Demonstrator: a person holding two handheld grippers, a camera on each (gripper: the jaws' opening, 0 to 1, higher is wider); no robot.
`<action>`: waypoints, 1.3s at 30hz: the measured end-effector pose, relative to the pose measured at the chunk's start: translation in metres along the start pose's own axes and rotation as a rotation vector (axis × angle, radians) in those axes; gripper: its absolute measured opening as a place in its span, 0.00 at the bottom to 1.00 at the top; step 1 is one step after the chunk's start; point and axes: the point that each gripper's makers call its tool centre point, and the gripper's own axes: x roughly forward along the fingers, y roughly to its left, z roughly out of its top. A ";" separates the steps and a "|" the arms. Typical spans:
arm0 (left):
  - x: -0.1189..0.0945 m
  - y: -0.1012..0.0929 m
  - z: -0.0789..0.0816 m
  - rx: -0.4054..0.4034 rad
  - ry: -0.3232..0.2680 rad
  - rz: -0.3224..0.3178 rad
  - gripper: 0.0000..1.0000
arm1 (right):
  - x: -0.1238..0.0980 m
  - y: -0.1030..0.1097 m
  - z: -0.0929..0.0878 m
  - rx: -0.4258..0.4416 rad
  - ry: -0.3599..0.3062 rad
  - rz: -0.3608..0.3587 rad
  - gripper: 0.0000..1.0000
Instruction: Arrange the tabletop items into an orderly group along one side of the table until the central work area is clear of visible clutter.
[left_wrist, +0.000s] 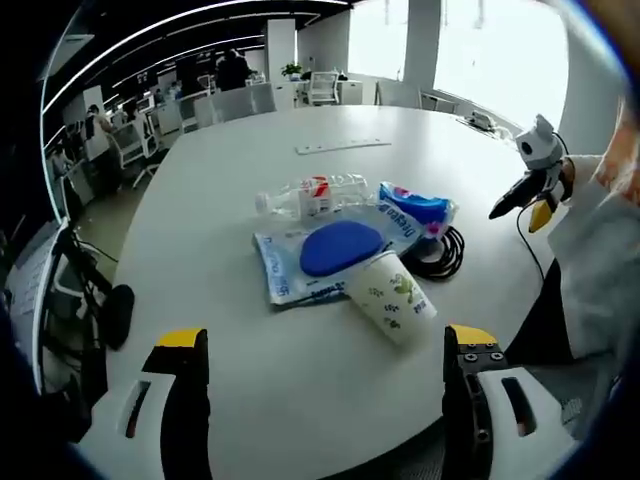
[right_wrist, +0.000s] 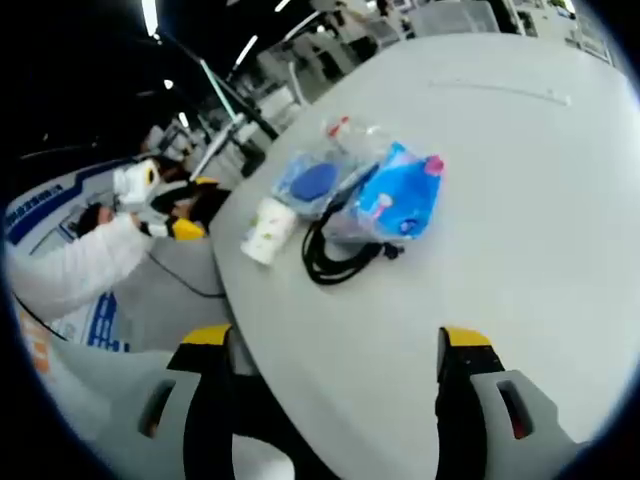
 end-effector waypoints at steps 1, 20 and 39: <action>0.000 0.000 0.000 0.001 0.001 -0.001 1.00 | 0.000 0.000 0.000 0.000 0.000 0.000 0.82; 0.002 -0.001 -0.001 -0.020 -0.006 0.004 1.00 | -0.003 -0.001 0.003 0.003 -0.016 -0.002 0.80; 0.005 -0.002 -0.009 -0.050 -0.011 0.027 1.00 | -0.005 -0.006 0.005 0.042 -0.032 -0.008 0.72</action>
